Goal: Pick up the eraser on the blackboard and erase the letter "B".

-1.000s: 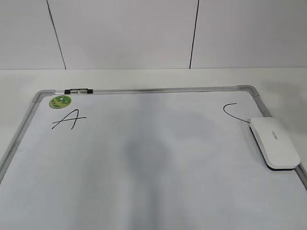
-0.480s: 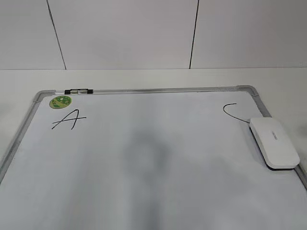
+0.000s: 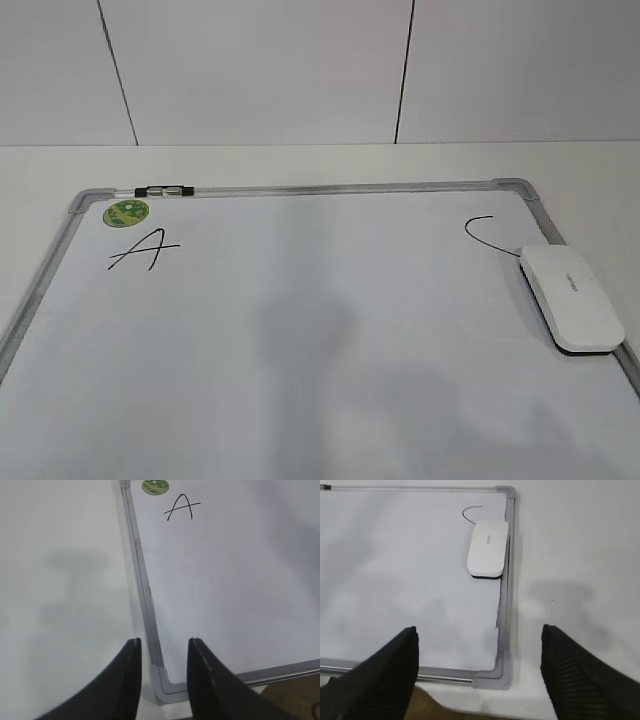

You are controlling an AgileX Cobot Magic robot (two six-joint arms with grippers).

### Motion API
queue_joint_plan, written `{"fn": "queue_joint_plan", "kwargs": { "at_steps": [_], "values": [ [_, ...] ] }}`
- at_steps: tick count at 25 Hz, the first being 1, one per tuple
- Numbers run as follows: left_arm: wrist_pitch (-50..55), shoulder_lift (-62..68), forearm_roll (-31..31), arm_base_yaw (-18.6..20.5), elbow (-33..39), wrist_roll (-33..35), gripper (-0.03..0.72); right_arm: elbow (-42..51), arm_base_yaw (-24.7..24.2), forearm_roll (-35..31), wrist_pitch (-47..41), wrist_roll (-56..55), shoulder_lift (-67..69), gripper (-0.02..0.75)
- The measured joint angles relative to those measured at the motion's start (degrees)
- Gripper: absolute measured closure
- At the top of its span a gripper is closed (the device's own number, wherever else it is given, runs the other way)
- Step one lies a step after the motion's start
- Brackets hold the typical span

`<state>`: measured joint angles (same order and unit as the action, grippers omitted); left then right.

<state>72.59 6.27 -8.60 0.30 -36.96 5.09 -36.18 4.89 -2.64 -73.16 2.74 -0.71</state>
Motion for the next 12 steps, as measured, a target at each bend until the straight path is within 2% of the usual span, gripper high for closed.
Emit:
{"fn": "queue_joint_plan", "kwargs": {
  "at_steps": [3,12],
  "values": [
    [0.36,-5.52,1.07,-0.11,3.3,0.0,0.452,3.6,0.0,0.12,-0.1,0.03,-0.29,0.153],
    [-7.67,-5.51,2.55,-0.09,6.53,0.0,0.452,5.8,0.0,0.93,2.96,0.03,-0.29,0.153]
  ]
}}
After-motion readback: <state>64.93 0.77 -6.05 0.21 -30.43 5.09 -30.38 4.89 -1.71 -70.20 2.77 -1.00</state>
